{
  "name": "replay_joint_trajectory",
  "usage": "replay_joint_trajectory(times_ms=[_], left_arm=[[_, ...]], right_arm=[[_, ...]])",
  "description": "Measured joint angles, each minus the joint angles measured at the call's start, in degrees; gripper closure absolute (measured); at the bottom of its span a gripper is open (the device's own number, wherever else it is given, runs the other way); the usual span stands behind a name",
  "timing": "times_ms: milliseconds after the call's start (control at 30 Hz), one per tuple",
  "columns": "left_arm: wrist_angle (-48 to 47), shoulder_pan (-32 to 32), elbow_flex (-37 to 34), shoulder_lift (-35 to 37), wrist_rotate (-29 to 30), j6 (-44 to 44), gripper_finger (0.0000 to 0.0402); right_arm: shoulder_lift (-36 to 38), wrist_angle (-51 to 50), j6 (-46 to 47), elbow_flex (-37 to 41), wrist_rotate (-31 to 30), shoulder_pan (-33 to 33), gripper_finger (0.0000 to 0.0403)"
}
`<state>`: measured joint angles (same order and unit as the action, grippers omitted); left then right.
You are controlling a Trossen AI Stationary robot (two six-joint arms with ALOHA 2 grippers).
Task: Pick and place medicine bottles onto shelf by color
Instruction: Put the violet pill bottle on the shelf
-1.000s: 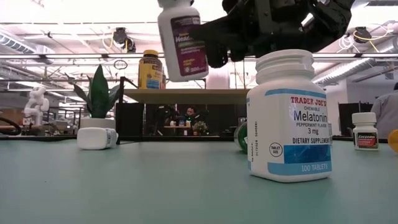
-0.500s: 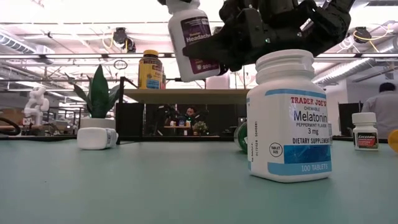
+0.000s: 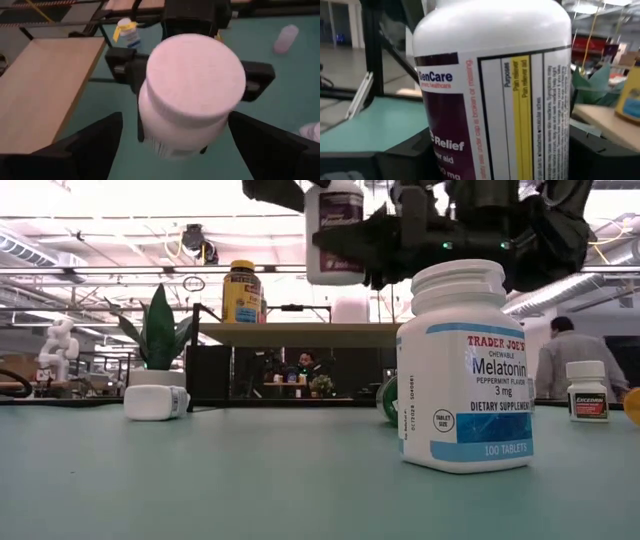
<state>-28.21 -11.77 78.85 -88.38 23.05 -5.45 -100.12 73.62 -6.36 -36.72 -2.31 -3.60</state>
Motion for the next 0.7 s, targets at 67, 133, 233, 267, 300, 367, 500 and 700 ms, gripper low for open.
replay_joint_trajectory(times_ms=[67, 133, 233, 267, 300, 367, 500, 700], left_arm=[[4.4, 0.1, -0.5, 0.0, 0.1, 0.2, 0.0036], [12.7, 0.2, -2.2, 0.0, 0.3, 1.7, 0.0042], [23.6, 0.1, -6.3, 0.0, 0.6, 4.4, 0.0056], [26.5, 0.0, -7.8, 0.0, 0.6, 4.8, 0.0062], [29.1, 0.0, -9.2, 0.0, 1.1, 4.9, 0.0067], [32.8, 0.1, -11.8, 0.0, 1.6, 5.0, 0.0078], [38.1, -0.1, -15.3, 0.0, 1.9, 5.2, 0.0099], [40.5, -0.7, -16.2, 0.0, 2.3, 6.1, 0.0145]], right_arm=[[0.1, 1.6, -0.5, 0.5, -0.5, -0.1, 0.0146], [0.1, 1.8, -1.3, 0.8, -0.9, -0.2, 0.0145], [0.1, 1.4, -2.6, 0.8, -0.9, -0.5, 0.0145], [0.1, 1.4, -2.8, 0.8, -1.0, -0.7, 0.0145], [0.1, 1.4, -3.2, 0.8, -1.1, -0.9, 0.0145], [0.1, 1.1, -3.5, 0.8, -1.7, -1.3, 0.0145], [0.0, 1.0, -3.8, 0.8, -1.9, -1.2, 0.0145], [0.0, 1.2, -3.6, 0.8, -1.4, -1.2, 0.0145]])
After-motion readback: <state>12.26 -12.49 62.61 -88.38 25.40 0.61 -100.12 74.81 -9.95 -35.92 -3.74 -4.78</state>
